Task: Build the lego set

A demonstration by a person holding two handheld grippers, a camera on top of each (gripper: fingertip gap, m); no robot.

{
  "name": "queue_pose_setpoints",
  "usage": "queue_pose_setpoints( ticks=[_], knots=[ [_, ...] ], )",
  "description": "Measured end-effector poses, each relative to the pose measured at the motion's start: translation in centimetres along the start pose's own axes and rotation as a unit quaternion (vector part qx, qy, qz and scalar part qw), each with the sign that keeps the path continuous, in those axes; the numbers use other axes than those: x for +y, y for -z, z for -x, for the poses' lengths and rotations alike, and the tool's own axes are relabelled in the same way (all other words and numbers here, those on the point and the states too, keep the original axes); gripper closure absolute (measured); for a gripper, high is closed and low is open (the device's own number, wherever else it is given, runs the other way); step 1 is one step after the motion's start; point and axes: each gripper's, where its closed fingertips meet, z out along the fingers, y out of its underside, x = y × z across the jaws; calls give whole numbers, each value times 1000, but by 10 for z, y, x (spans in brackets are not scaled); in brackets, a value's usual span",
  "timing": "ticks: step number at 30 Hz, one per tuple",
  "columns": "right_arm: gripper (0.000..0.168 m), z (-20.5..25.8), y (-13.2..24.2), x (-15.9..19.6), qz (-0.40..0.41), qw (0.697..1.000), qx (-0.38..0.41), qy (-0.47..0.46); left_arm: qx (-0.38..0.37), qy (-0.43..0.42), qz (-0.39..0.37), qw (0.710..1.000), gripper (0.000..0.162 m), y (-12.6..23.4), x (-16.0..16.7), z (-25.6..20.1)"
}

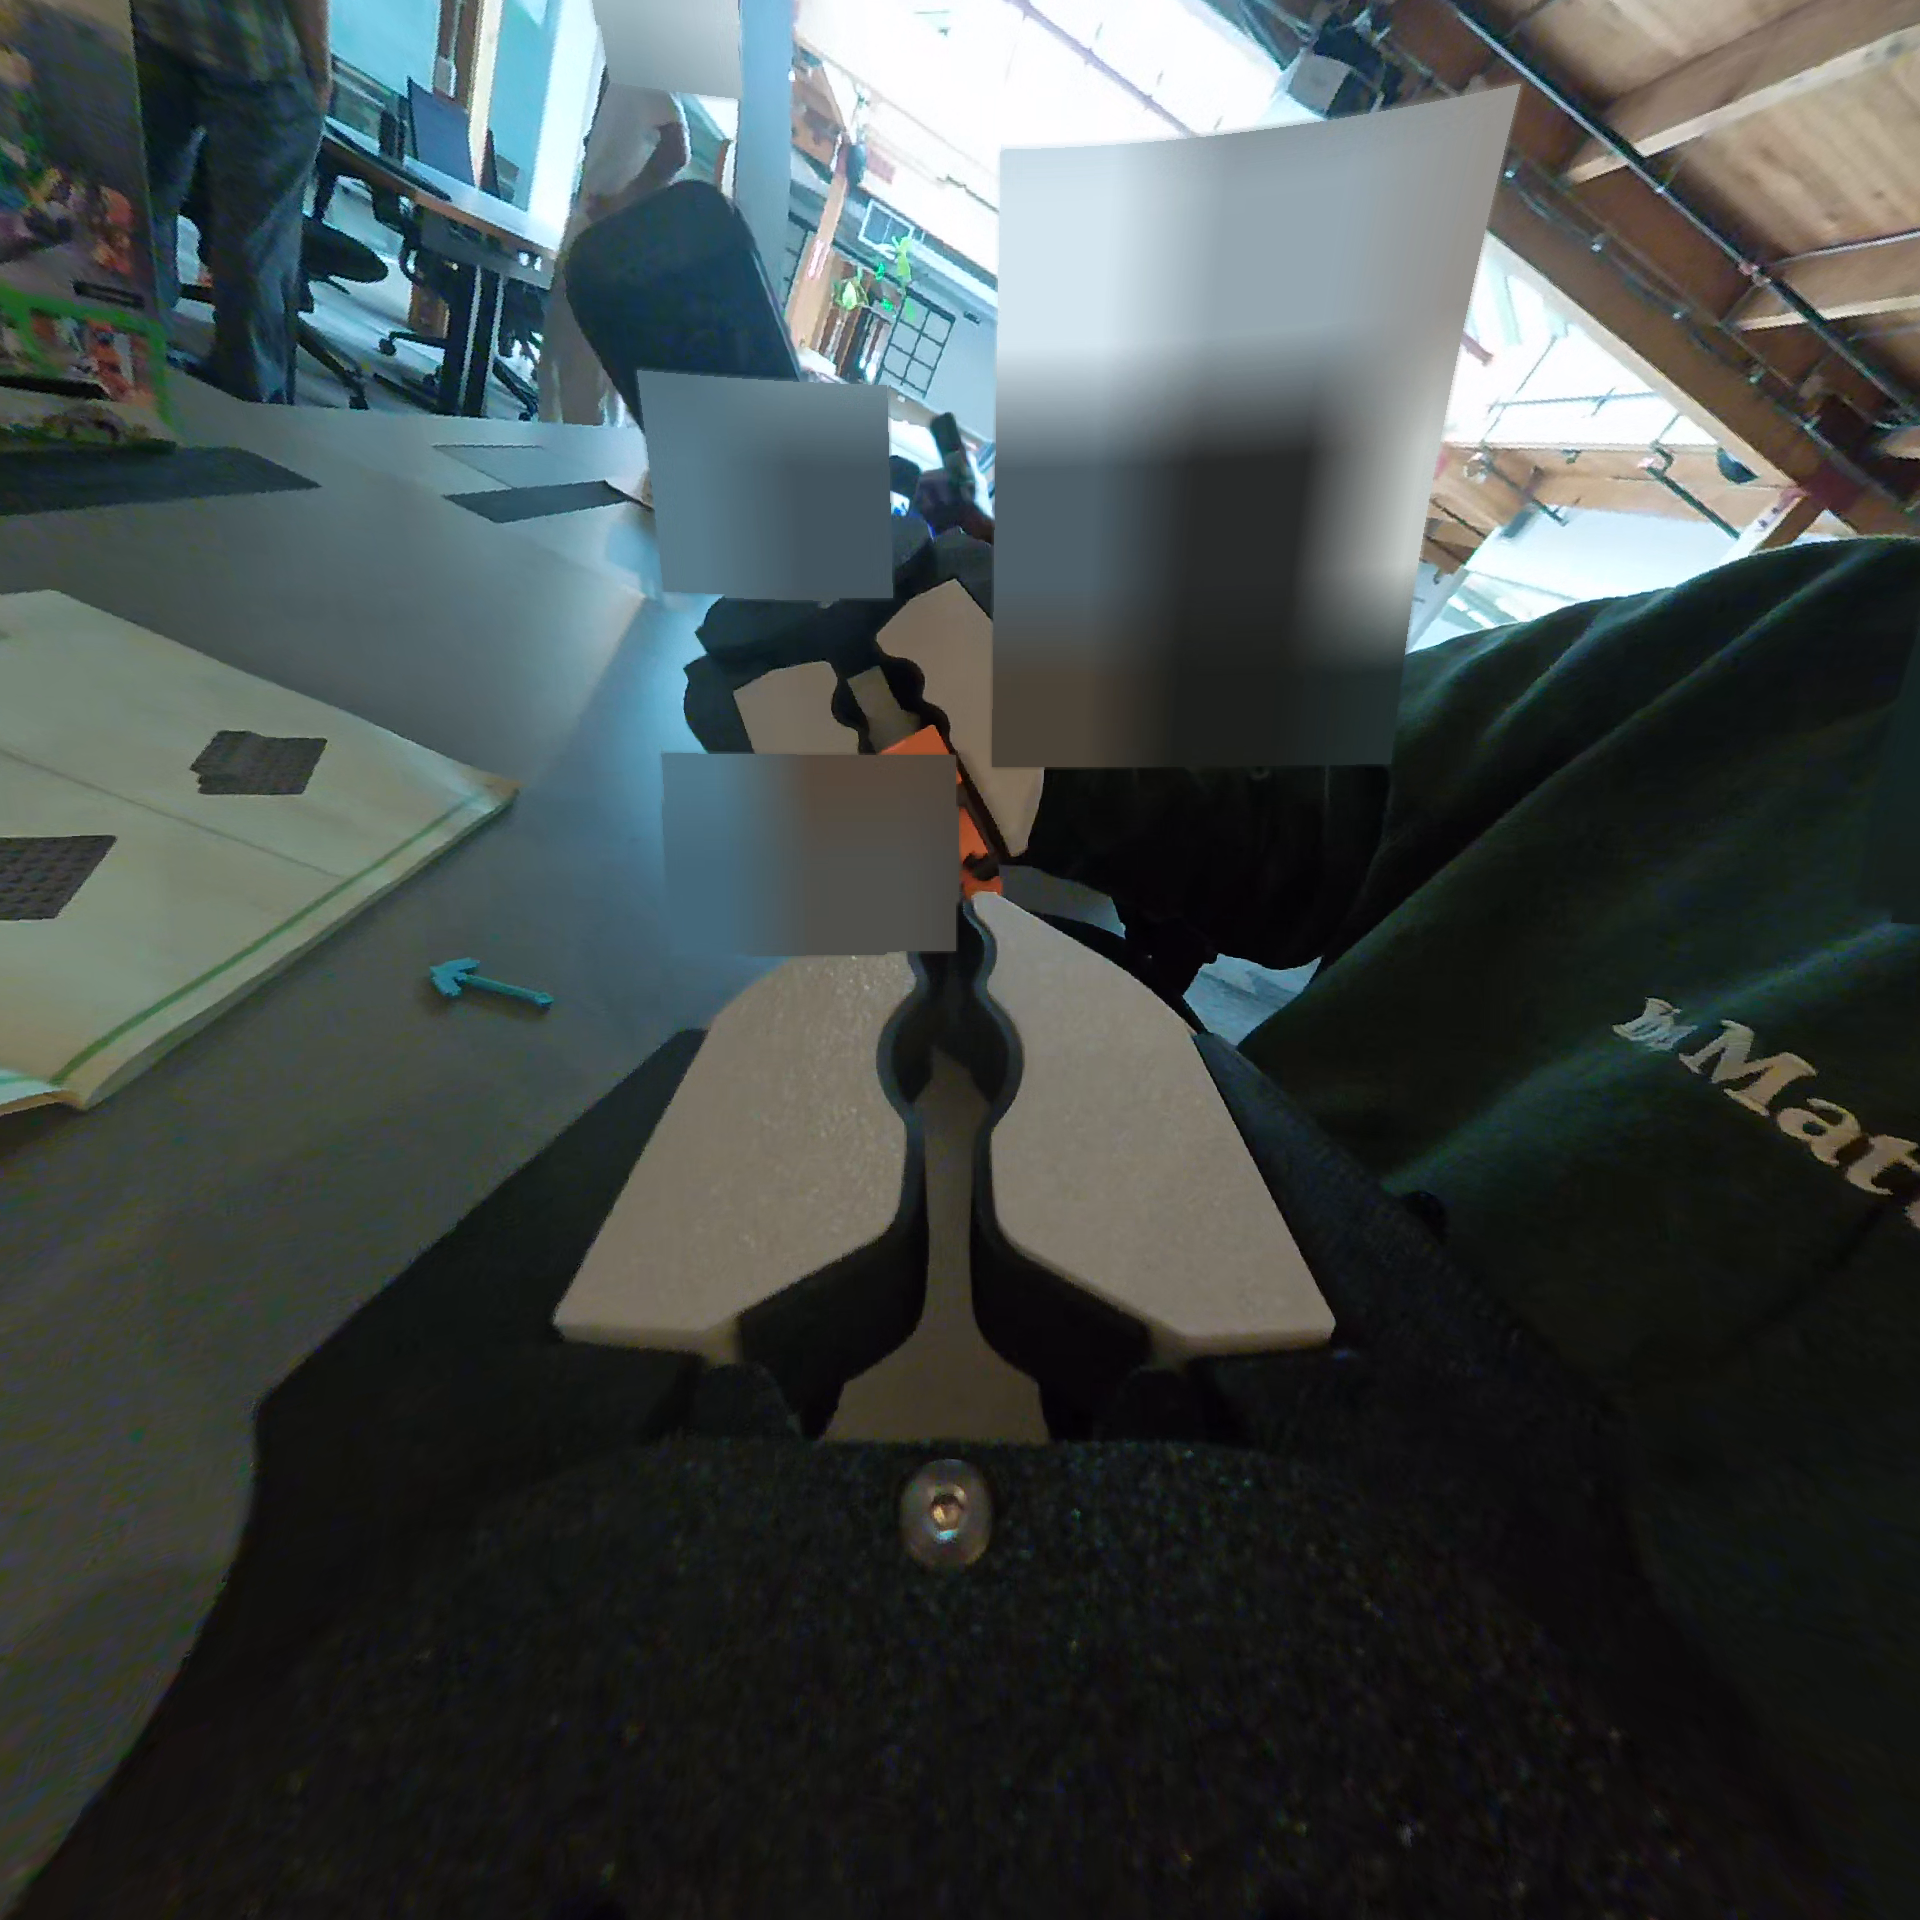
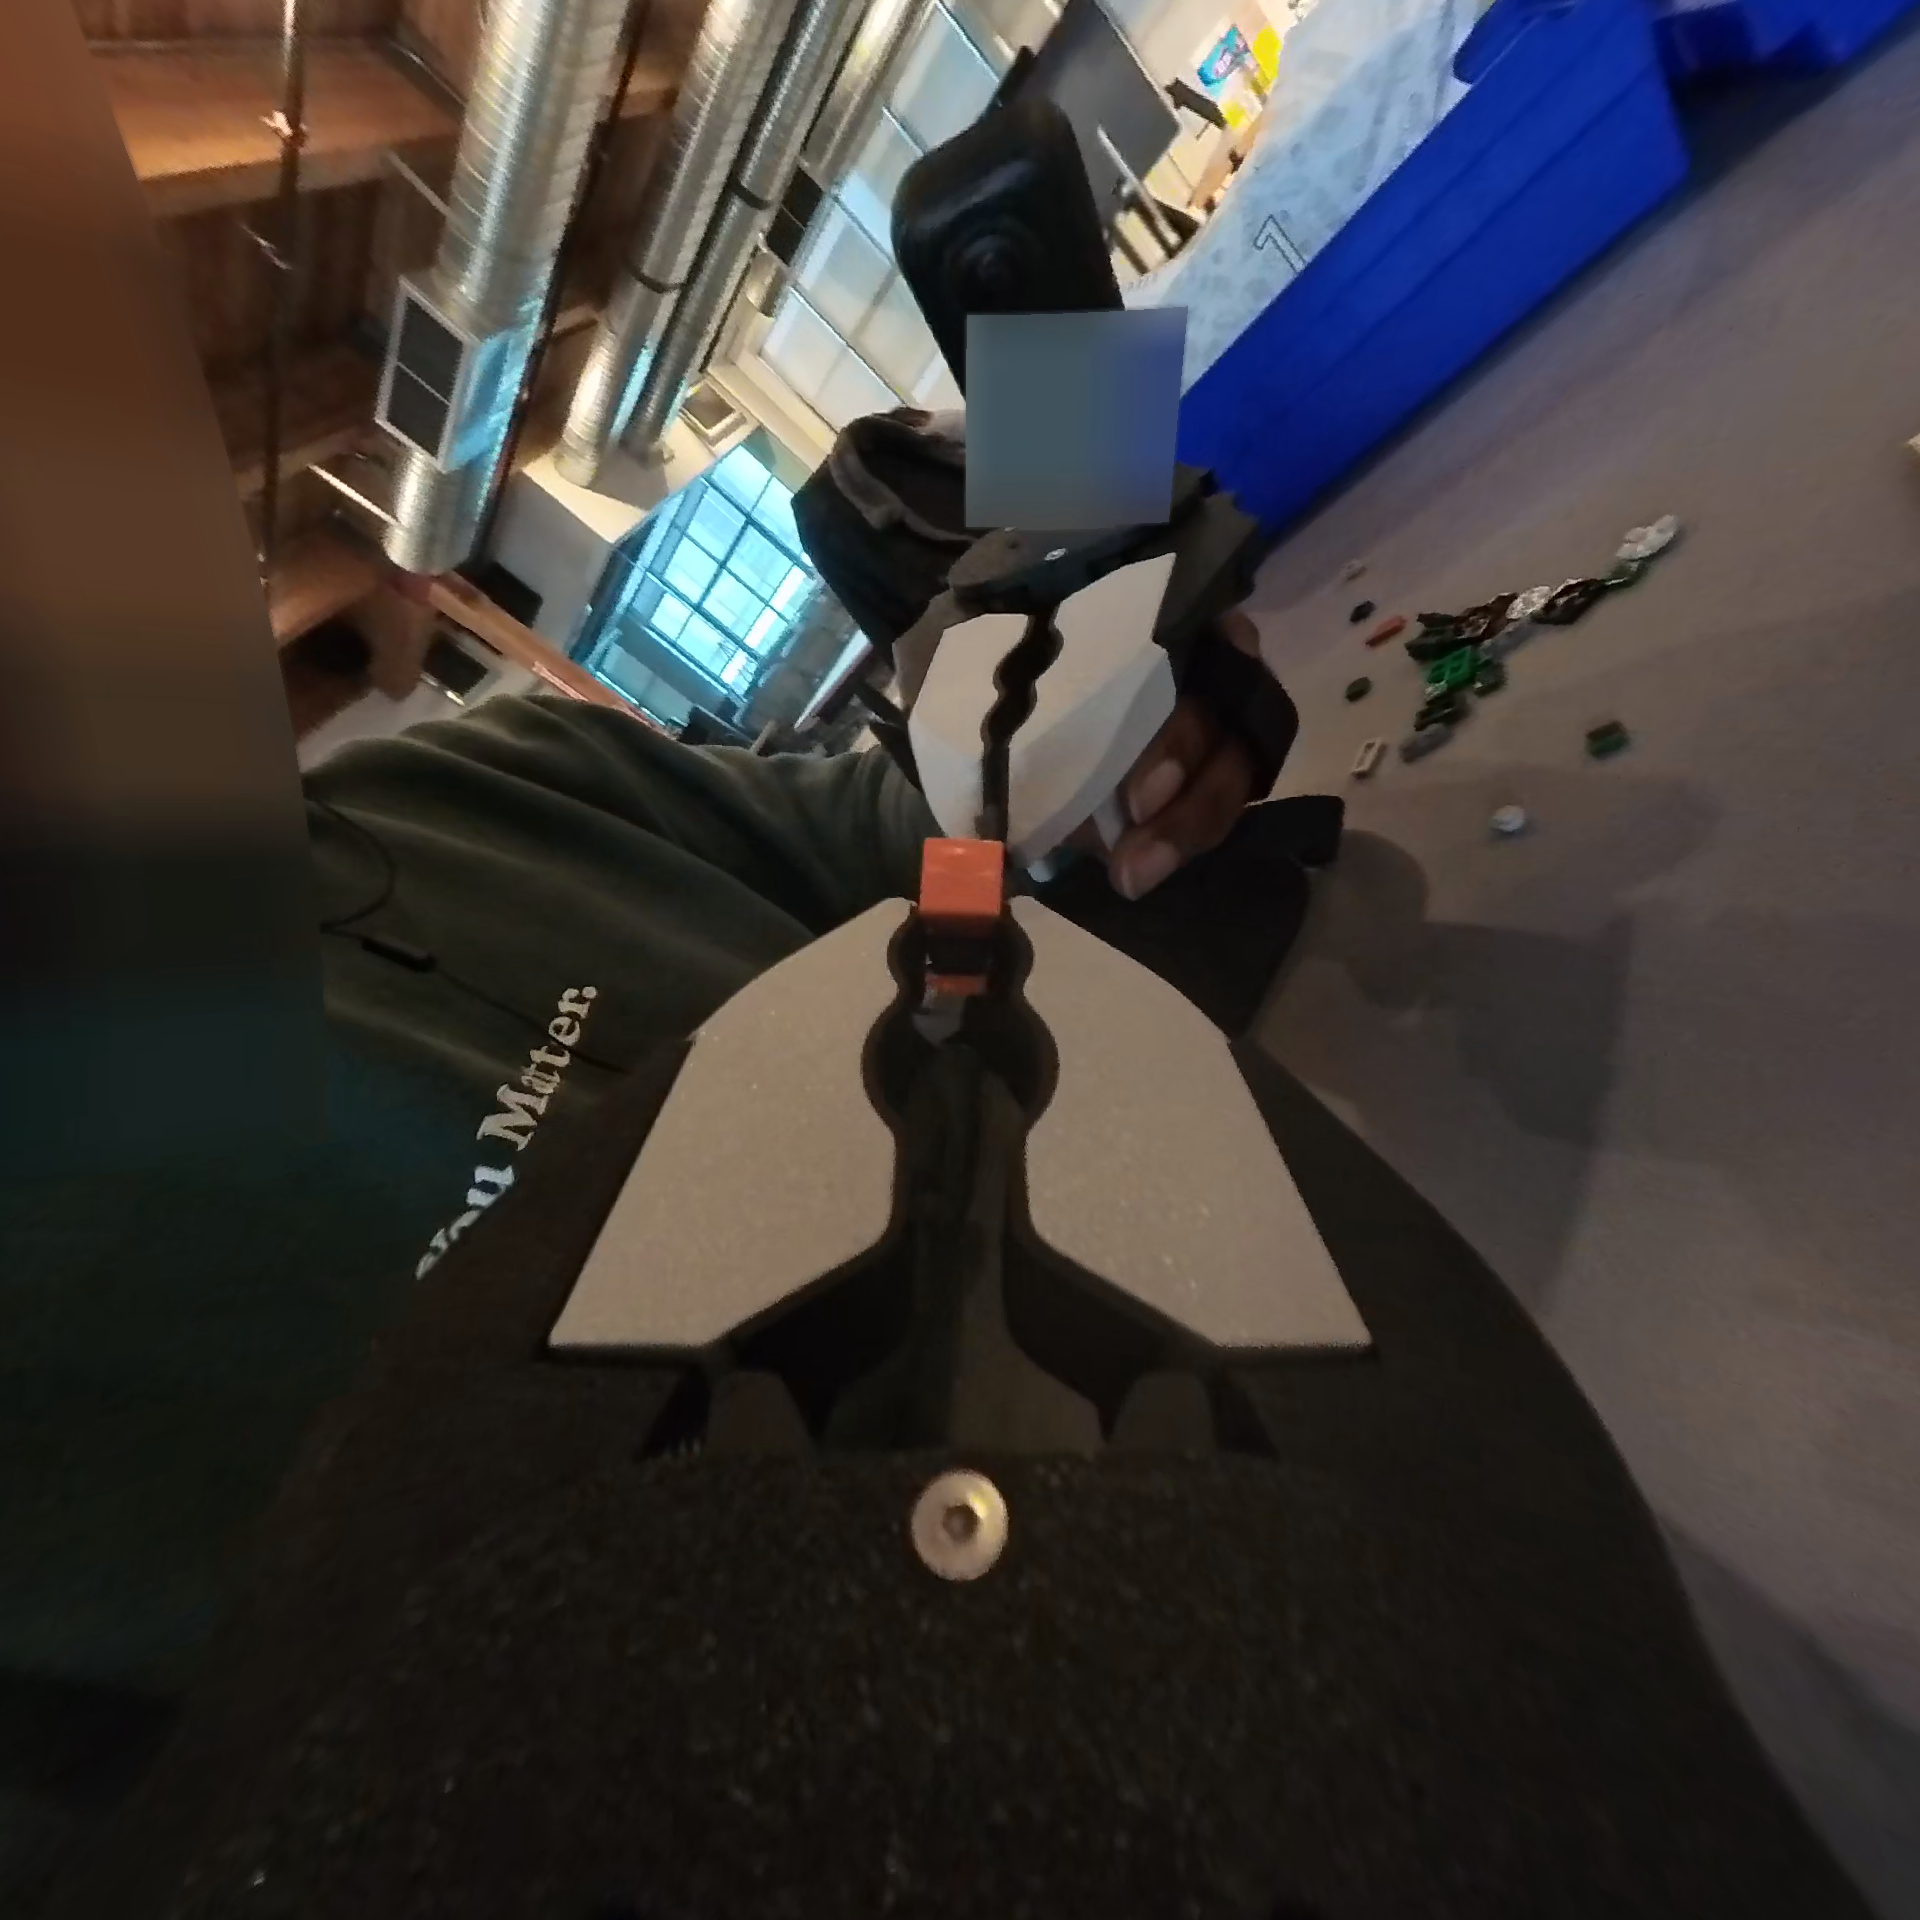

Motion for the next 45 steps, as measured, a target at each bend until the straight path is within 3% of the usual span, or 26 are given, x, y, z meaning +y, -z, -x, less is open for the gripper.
queue_pose_setpoints(
  ticks=[13, 32, 45],
  knots=[
    [156, -1, -1, 3, 2, 1000, 4, 21, 12, 9, 3, 1000, 160, -3, 2, -4],
    [156, -12, -6, 6, 8, 992, 73, 105, 27, 45, -19, 998, 160, -2, 2, -5],
    [156, -20, -4, 6, 11, 994, 80, 71, 23, 48, -33, 998, 160, 4, -4, -4]
  ],
)
